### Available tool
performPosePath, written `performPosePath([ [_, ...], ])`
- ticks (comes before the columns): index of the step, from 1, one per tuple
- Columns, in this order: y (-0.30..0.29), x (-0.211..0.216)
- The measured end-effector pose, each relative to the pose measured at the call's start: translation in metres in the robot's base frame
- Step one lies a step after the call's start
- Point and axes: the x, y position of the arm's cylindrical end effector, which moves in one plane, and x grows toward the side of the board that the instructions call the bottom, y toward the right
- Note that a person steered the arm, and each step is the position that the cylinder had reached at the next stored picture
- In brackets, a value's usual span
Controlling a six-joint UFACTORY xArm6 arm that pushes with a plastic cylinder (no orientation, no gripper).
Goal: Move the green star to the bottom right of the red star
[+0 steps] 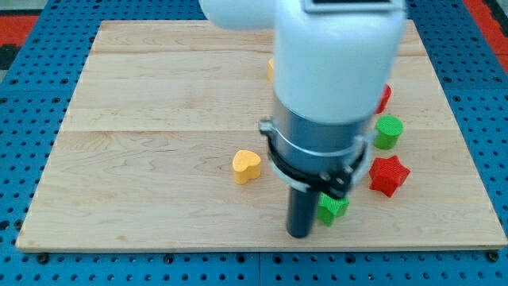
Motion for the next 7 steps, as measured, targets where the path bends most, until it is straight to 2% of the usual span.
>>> performPosePath([
  [1,0.026,0.012],
  [4,0.023,0.012],
  [7,0.03,-0.02],
])
